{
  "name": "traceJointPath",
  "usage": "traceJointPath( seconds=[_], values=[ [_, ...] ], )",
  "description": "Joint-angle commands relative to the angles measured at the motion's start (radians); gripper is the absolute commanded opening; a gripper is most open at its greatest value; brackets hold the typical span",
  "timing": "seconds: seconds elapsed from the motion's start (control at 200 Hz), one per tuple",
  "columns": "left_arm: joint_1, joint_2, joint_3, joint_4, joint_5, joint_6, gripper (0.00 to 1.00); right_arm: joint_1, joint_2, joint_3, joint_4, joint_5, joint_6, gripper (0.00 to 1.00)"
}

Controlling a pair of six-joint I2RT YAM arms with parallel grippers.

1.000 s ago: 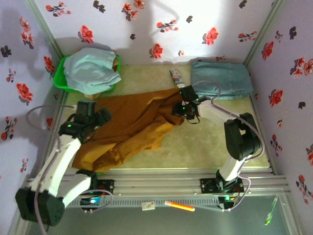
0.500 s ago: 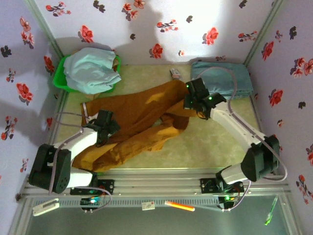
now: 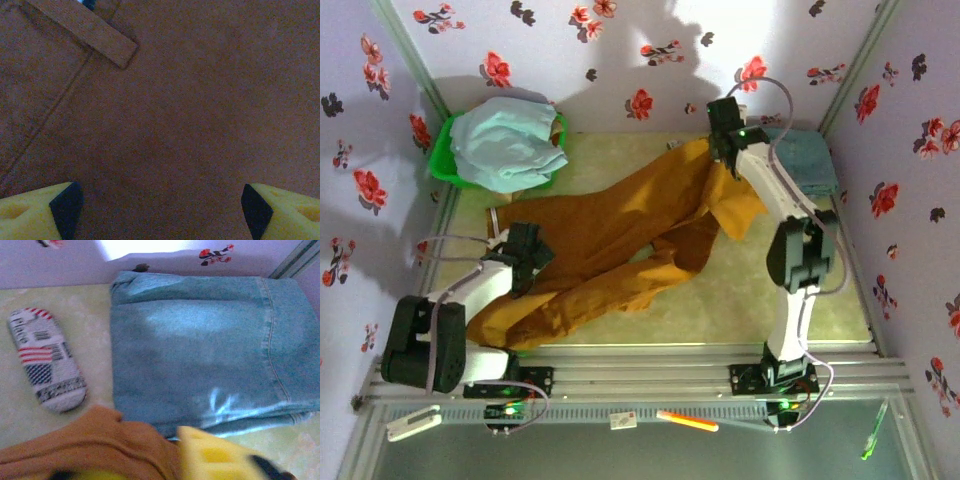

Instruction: Fold and stack the trousers

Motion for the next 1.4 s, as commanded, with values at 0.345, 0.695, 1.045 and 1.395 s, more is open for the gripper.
traceJointPath(
  seconds=[0.345, 0.695, 1.045, 1.395],
  values=[
    [-0.053, -0.154, 0.036, -0.098, 0.081, 0.058, 0.87, -0.010, -0.358, -0.404, 0.092, -0.272, 0.311, 0.70],
    [-0.072, -0.064, -0.039, -0.043, 0.077, 0.057, 0.89, 0.071, -0.271, -0.763, 0.373, -0.563, 0.521, 0.69],
    [-0.026, -0.022, -0.127, 0.051, 0.080, -0.029, 0.90, 0.083, -0.203, -0.734, 0.340, -0.446, 0.559, 0.00],
    [0.035, 0.126, -0.086, 0.150, 0.119, -0.055, 0.88, 0.065, -0.627, -0.654, 0.072, -0.292, 0.392, 0.00]
  ],
)
